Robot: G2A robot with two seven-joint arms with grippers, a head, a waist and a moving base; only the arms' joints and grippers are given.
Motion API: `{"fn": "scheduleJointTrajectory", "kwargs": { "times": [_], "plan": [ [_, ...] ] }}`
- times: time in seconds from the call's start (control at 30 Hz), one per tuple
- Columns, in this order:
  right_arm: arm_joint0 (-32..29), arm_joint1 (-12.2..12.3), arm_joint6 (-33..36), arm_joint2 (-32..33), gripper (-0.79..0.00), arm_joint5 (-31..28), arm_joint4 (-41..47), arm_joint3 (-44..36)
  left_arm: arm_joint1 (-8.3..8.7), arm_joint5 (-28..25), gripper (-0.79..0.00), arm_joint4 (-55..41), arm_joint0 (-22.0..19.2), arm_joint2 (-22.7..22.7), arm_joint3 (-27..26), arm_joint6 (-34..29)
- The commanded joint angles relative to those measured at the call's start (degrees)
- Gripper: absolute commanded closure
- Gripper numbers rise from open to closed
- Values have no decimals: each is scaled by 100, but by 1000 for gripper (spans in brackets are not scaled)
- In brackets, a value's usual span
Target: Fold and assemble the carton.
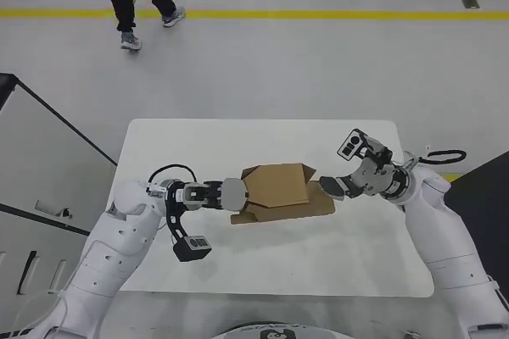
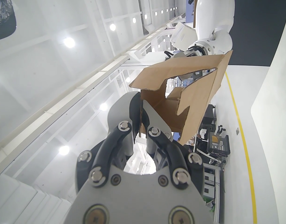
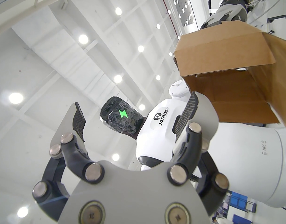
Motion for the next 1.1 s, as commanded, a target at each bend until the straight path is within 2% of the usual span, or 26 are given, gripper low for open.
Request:
{"fn": "scheduleJointTrajectory", "kwargs": {
  "times": [0.0, 0.6, 1.07],
  "plan": [
    [14, 12, -3, -37, -785, 3, 30, 17, 5, -5, 0, -23, -4, -5, 1, 16],
    [263, -3, -48, -331, -785, -89, -11, 277, 33, 44, 0, -73, 35, 85, -49, -8],
    [285, -22, -226, -262, -785, -773, -151, 255, 49, -57, 0, -100, 20, 198, -87, 18]
  ]
}}
